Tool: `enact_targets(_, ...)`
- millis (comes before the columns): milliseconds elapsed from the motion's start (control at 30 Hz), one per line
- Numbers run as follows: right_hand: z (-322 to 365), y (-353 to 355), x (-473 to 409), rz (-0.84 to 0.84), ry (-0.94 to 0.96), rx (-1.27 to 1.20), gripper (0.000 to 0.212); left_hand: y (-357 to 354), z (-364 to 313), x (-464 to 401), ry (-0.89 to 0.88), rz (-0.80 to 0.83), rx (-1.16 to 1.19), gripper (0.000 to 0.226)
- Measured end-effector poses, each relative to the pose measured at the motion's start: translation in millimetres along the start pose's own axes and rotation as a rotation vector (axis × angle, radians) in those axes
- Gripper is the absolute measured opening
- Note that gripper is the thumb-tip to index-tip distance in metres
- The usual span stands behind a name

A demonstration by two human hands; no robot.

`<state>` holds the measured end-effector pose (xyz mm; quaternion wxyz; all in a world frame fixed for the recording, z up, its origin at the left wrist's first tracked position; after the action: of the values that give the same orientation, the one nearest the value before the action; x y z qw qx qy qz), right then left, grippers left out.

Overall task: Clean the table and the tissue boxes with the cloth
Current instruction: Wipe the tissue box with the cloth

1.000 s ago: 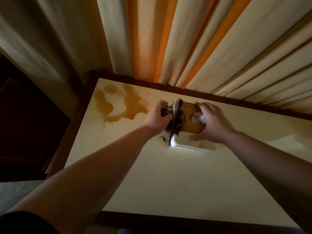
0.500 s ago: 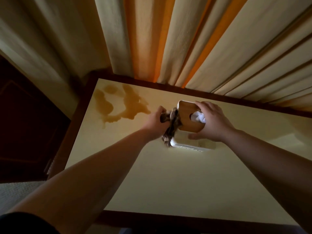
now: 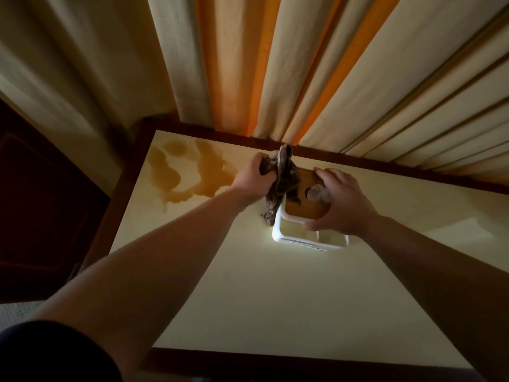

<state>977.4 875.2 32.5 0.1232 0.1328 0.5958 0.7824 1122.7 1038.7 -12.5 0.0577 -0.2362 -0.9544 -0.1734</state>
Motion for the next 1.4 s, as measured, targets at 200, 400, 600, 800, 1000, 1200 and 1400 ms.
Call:
enact_targets(200,0,-1,-1,0.005,0.007,0.008,0.131,-9,14,-3,0.050,0.048,-0.097,0.018)
enact_targets(400,1,-1,0,-0.020,-0.035,0.014,0.135,-5,30,40,0.058,0.093,-0.150,0.021)
enact_targets(600,4,2,1,0.000,-0.041,0.016,0.136,4,40,79,0.058,0.108,-0.151,0.019)
enact_targets(800,4,4,1,0.049,-0.048,0.013,0.134,7,9,45,0.029,0.039,-0.069,0.017)
enact_targets(1000,10,10,-1,0.074,0.051,0.032,0.128,-1,-6,5,0.071,0.011,-0.050,0.027)
enact_targets(1200,9,14,-7,0.173,0.111,0.120,0.136,5,11,5,0.097,0.020,-0.075,0.025)
enact_targets(1400,13,23,-13,0.303,0.016,0.176,0.149,21,30,18,0.127,0.019,-0.059,0.022)
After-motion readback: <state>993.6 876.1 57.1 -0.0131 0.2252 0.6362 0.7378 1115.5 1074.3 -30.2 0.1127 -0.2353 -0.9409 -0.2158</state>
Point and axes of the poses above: each hand's wrist, its own x-axis away from the middle knuckle, its own y-axis out of the back of the hand, z = x × y, the point moved 5 cm from there along -x, towards the middle knuckle, and after that the axes turned 12 degrees about -z, right-handed, at the moved point
